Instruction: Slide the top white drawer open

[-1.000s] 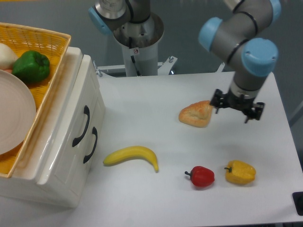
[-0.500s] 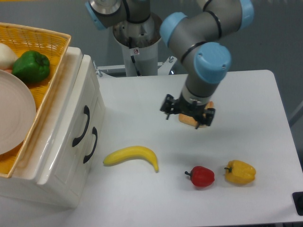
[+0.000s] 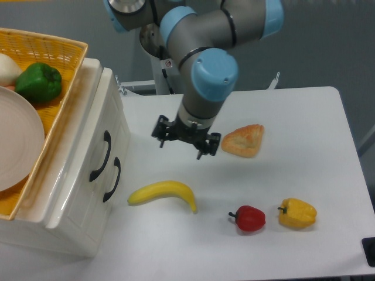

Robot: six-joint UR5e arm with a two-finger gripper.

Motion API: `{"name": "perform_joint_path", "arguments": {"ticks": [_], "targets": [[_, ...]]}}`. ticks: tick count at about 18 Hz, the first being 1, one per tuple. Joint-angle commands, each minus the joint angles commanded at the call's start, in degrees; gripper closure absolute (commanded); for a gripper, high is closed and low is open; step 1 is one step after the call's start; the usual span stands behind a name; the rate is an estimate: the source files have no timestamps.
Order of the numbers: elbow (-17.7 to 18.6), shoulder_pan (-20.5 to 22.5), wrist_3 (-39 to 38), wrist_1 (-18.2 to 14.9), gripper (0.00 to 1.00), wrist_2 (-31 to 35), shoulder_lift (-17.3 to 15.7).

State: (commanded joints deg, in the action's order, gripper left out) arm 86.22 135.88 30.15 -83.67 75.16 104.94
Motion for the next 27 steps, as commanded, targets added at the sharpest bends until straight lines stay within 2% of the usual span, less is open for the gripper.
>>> {"name": "perform_joint_path", "arguments": {"ticks": [14,21,27], "targets": [[-0.79,-2.99,-7.21,0.18,0.0,-7.74,-0.35],[-0.7,-4.57,-8.97,1.84,0.0,-8.71,0.87],[-0.09,-5.36,-9.67,2.02,0.0,-8.62,1.4]]}}
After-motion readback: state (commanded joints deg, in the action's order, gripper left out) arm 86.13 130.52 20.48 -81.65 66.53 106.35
